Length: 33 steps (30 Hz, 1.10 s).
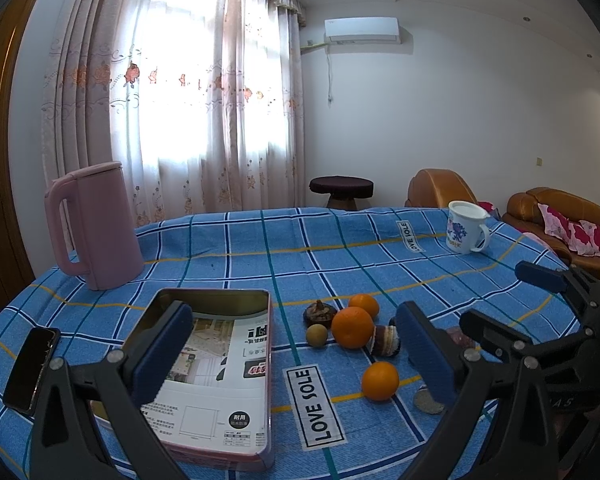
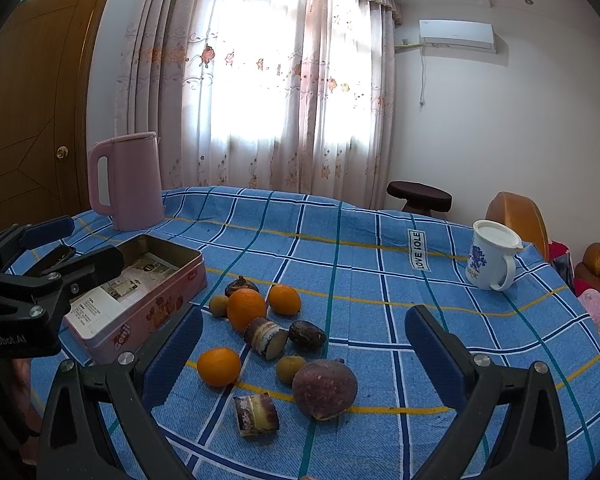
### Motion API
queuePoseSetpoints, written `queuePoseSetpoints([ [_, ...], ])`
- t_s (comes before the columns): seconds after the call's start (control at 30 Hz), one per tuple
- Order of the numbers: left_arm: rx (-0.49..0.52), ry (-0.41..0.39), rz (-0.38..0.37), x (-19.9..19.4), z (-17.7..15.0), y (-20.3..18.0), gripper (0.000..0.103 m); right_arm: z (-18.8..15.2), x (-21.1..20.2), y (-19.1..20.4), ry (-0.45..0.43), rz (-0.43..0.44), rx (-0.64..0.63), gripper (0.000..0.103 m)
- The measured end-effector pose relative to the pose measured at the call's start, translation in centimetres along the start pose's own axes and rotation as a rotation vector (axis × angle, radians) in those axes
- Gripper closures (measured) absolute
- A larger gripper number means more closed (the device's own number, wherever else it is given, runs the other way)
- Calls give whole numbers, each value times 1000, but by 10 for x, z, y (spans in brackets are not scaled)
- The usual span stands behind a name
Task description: Organize fruits
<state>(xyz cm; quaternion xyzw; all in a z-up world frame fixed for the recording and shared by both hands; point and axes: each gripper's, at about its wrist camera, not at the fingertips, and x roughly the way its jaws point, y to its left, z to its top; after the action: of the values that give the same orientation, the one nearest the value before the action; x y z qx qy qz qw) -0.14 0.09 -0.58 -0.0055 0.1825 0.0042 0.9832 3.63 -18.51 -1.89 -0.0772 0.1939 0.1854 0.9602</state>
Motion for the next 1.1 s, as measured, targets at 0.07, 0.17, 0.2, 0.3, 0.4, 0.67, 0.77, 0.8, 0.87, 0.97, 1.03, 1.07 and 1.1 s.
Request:
queuePoseSetpoints([
  [0.07,1,1,1,0,0,0,0,0,0,0,0,0,0,1],
  [0.17,2,2,1,1,-1,0,0,0,0,-1,1,0,3,1],
  [0.2,2,3,1,1,-1,0,0,-1,1,-1,2,1,5,1],
  [0.3,4,6,2,2,-2,-1,0,-2,1,-2,4,2,8,1],
  [0.4,7,9,3,3,-3,-4,0,-3,1,-2,5,2,8,1],
  [0.67,14,20,2,4,-5,-8,0,-6,3,-5,13,1,14,1],
  [0.77,19,27,0,6,-6,-10,0,-8,5,-7,19,-1,18,1],
  [0.8,20,29,0,6,-6,-11,0,-9,6,-8,22,-2,21,1],
  [0.87,21,31,-1,7,-6,-12,0,-10,6,-10,24,-1,23,1],
  [0.97,24,35,-9,9,-8,-14,0,-11,9,-13,37,-10,24,1],
  [1.03,35,49,-23,14,-12,-17,0,-16,12,-26,46,-13,66,1],
  [1.07,43,63,-30,18,-15,-20,0,-19,15,-31,61,-28,78,1],
  [1.1,48,71,-40,21,-18,-22,0,-21,18,-35,82,-42,81,2],
])
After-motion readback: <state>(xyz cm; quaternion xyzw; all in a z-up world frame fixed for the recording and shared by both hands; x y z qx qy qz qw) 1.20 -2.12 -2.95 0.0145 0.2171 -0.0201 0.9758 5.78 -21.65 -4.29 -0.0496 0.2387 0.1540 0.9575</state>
